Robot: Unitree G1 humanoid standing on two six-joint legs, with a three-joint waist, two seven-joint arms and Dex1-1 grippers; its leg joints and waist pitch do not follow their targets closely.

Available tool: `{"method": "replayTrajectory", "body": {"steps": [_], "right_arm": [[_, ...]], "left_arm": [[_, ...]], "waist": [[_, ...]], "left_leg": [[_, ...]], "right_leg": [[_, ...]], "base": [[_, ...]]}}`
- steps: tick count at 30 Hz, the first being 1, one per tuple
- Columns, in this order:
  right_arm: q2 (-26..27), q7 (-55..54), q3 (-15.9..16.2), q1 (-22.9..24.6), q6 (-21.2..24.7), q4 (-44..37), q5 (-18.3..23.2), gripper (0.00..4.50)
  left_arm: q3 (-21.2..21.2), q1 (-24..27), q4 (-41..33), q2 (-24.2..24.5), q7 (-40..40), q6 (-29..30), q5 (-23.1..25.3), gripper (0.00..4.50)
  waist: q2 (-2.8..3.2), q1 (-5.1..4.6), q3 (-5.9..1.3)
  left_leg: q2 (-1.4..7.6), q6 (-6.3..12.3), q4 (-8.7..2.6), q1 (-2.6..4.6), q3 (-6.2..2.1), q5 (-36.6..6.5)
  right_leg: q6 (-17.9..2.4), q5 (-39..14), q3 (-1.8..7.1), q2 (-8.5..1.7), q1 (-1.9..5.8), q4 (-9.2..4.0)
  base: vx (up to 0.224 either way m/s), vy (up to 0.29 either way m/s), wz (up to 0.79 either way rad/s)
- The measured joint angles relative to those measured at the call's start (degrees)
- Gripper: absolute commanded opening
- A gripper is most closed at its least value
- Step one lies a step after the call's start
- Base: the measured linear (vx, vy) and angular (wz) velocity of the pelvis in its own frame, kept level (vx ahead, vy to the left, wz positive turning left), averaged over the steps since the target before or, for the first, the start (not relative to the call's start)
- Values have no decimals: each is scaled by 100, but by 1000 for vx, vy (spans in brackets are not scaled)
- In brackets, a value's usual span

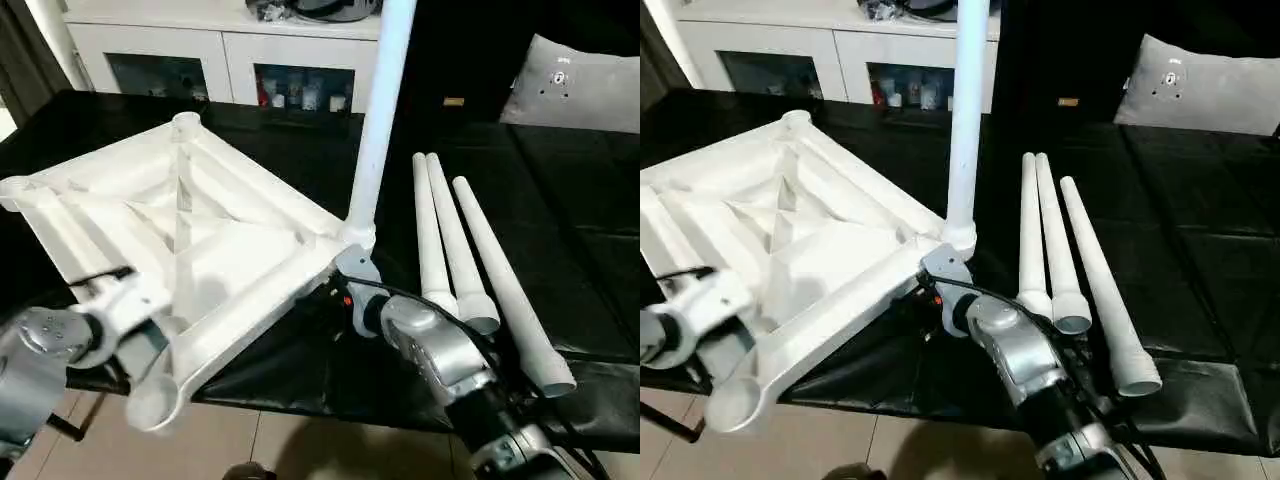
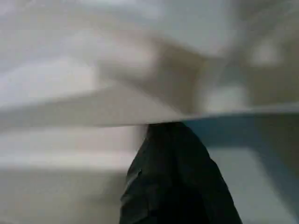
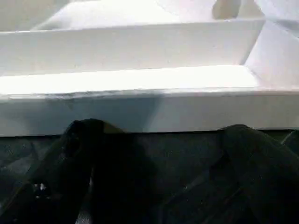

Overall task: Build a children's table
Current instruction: Rotate table base

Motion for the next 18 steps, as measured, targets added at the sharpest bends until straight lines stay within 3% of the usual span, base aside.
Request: {"method": "replayTrajectory", "body": {"steps": [3, 10, 18], "right_arm": [[13, -33, -38, -46, -74, 130, -8, 450], [-5, -169, -172, -288, -243, 526, -68, 450], [-205, -387, -492, -667, -504, 951, -143, 450]], "left_arm": [[-2, 53, 7, -138, -247, -411, -264, 4], [-202, -223, 125, -686, -630, -558, -746, 4], [-576, -931, 1009, -1622, -577, -1360, -764, 4]], "waist": [[29, 12, 5], [44, -15, 14], [69, -102, 15]], "left_leg": [[-4, 0, 0, 27, 1, 0], [-4, -4, -2, 64, 1, 1], [-4, -4, -3, 54, 3, 2]], "right_leg": [[0, 0, 4, -3, 25, -1], [-2, 2, 5, -3, 56, 6], [-2, 2, 5, -1, 53, -1]], "base": [[0, 0, 0], [0, 0, 0], [0, 0, 0]]}}
